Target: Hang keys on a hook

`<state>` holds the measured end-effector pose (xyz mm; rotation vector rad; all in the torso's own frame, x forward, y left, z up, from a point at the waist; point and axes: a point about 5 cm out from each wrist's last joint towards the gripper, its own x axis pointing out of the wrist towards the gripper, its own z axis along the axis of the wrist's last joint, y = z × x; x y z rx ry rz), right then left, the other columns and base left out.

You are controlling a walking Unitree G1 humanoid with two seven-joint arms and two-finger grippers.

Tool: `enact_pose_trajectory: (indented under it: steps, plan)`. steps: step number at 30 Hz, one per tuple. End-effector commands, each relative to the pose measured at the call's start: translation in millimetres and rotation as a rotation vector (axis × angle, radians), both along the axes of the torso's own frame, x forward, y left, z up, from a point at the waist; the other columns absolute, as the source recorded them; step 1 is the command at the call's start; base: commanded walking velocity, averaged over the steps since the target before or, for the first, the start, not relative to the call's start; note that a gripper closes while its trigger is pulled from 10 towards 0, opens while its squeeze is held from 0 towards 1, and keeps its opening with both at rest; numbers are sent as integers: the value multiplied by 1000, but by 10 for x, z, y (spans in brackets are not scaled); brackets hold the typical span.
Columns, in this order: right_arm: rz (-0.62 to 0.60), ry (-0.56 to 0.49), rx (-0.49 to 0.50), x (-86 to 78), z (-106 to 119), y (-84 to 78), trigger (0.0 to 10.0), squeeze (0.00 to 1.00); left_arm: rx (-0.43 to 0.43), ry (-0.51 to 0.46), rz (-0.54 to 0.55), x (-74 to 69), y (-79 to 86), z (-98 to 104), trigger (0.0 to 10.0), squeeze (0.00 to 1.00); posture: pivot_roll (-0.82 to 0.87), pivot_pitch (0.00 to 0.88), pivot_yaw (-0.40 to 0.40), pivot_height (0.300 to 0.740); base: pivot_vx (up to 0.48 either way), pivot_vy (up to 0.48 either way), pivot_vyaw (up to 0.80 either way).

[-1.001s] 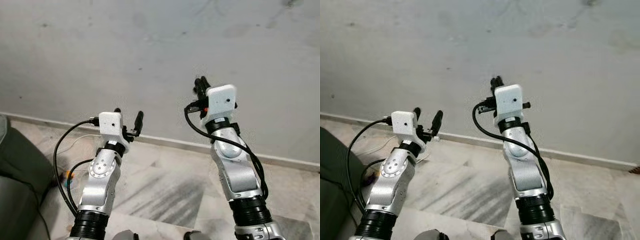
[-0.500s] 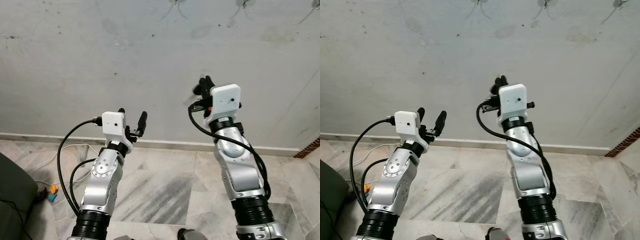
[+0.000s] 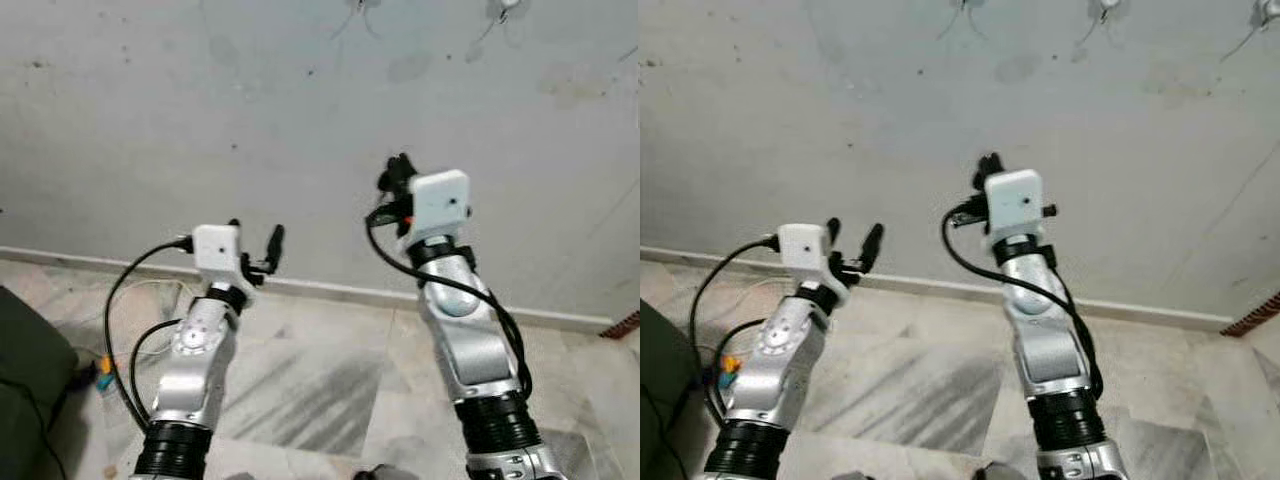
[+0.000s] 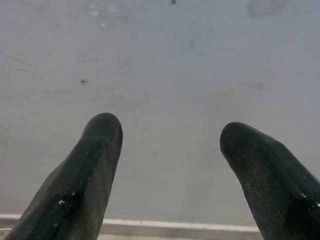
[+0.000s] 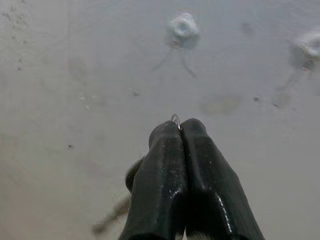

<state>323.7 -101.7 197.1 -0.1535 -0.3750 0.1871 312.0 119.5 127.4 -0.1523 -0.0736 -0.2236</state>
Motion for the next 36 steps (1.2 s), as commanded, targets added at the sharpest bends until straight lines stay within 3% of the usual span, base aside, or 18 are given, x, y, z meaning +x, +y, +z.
enact_pose_trajectory:
  steps: [1, 15, 21, 27, 36]
  plan:
    - [-11, -11, 2, -3, 18, -21, 10000, 0, 4, 5, -14, -10, -25, -1, 10000, 0, 4, 133, 51, 740, 0, -375, 0]
    - [-29, 20, 15, -27, -82, -87, 10000, 0, 14, 13, -24, -20, -6, -2, 10000, 0, 8, 150, 66, 740, 0, -98, 0]
    - [-42, 34, -44, 0, -120, -122, 10000, 0, 29, 1, -28, 13, -9, 21, 10000, 0, 14, 133, 8, 740, 0, 0, 0]
    - [-26, 49, -47, 5, -166, -99, 10000, 0, 33, -3, -14, 26, 29, 38, 10000, 0, 16, 139, 32, 740, 0, 0, 0]
    - [-4, 124, 132, 10, -247, -97, 10000, 0, 85, -18, 19, -39, 136, 27, 10000, 0, 28, 141, 37, 740, 0, 0, 0]
